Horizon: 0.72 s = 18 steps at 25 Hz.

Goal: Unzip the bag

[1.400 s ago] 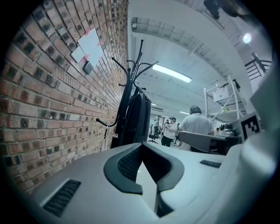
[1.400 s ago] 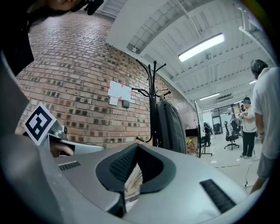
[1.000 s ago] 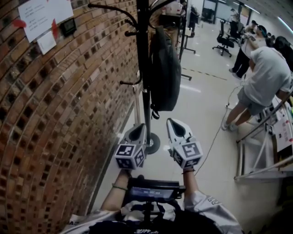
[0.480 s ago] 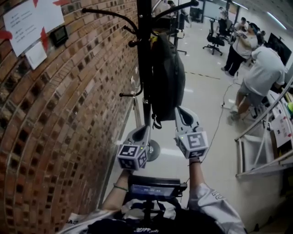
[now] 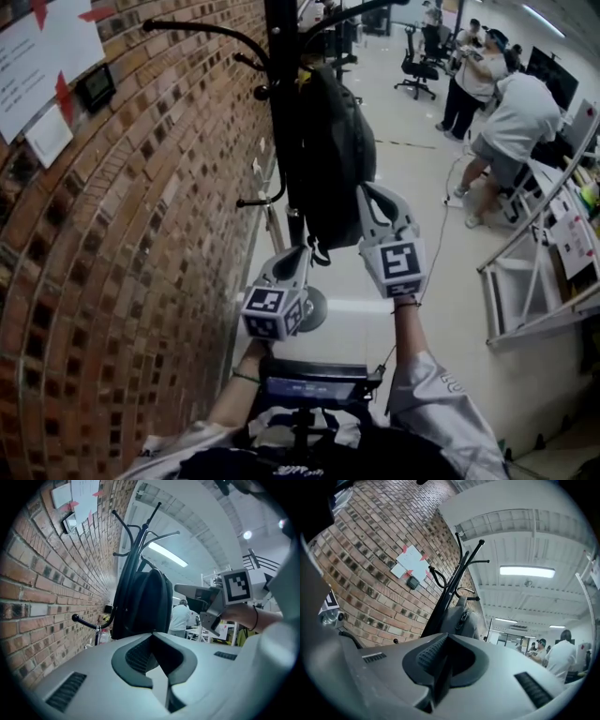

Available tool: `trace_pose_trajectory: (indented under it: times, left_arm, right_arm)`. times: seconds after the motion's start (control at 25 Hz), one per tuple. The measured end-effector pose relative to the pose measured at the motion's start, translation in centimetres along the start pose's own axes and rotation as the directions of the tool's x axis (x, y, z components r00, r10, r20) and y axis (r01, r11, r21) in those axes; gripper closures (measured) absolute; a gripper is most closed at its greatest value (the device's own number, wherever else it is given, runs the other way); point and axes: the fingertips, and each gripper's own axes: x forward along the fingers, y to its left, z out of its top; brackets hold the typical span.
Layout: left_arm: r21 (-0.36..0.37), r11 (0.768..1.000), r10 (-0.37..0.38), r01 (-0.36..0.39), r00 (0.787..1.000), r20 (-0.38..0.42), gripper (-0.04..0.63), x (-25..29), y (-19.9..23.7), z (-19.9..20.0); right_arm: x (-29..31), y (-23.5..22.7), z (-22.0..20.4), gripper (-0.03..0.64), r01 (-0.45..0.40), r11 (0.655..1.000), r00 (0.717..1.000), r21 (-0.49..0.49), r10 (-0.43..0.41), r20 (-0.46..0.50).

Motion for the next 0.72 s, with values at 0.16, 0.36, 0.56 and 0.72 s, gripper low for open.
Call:
trace_pose_trajectory:
  times: [0.16,0.36,0.56,0.72]
  left_arm:
    - [0.022,0.999,-0.037,0.037,0.999,0.005,0.588,1.2,-1.0,0.4]
    - [0.011,1.0,-0.027,0.027,1.0,-0.006,0.588,1.6,-1.6,0.3]
    - [-0.006,1.0,-0.018,0.018,1.0,-0.001,0.588,1.9,-2.1,0.4]
    - [-0.008,1.0,-0.002,0.002,1.0,-0.009,0.588,2.3,-2.0,0.4]
  right_arm:
    - [0.6,-0.7,0.9,0.621,0.012,0.998,1.0,-0.067,-0.013,-0.009]
    - [1.6,-0.8,1.9,0.617,0.023,0.989,0.999,-0.148,-0.029,-0.039]
    - [2.6,-1.3,2.5,0.533,0.029,0.97,0.998,-0.242,-0.04,-0.039]
    - [3.2,-1.6,2.3,0.525,0.005,0.937,0.997,-0.35,-0.031,-0.067]
